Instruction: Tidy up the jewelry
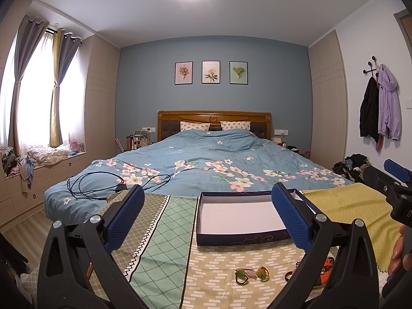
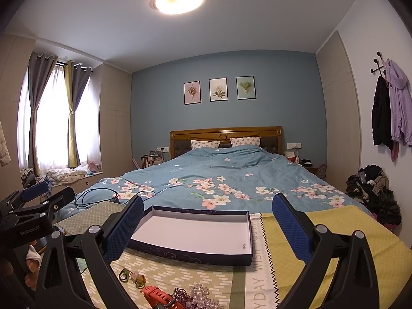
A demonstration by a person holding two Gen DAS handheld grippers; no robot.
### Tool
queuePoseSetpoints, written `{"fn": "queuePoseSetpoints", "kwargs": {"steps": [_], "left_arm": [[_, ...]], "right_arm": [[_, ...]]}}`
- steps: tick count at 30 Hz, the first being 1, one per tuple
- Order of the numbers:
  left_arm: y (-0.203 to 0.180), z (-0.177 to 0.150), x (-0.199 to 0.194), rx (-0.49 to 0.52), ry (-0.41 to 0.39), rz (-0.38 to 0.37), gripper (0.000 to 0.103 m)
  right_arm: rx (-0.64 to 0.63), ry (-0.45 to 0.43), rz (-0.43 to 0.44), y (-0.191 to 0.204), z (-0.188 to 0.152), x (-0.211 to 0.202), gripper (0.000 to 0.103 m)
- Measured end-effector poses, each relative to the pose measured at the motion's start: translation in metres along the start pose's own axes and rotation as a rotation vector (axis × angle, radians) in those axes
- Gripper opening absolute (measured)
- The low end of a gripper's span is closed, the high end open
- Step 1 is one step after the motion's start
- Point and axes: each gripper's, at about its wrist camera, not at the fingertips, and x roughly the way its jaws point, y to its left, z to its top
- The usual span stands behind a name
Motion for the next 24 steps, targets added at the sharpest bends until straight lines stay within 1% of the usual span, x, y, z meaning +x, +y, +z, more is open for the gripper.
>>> {"fn": "queuePoseSetpoints", "kwargs": {"steps": [24], "left_arm": [[-0.0011,-0.0007,-0.0004,0.002,0.001,0.001,0.097]], "right_arm": [[0.006,0.002,0.002,0.0019,-0.0025,-0.0016,0.097]]}}
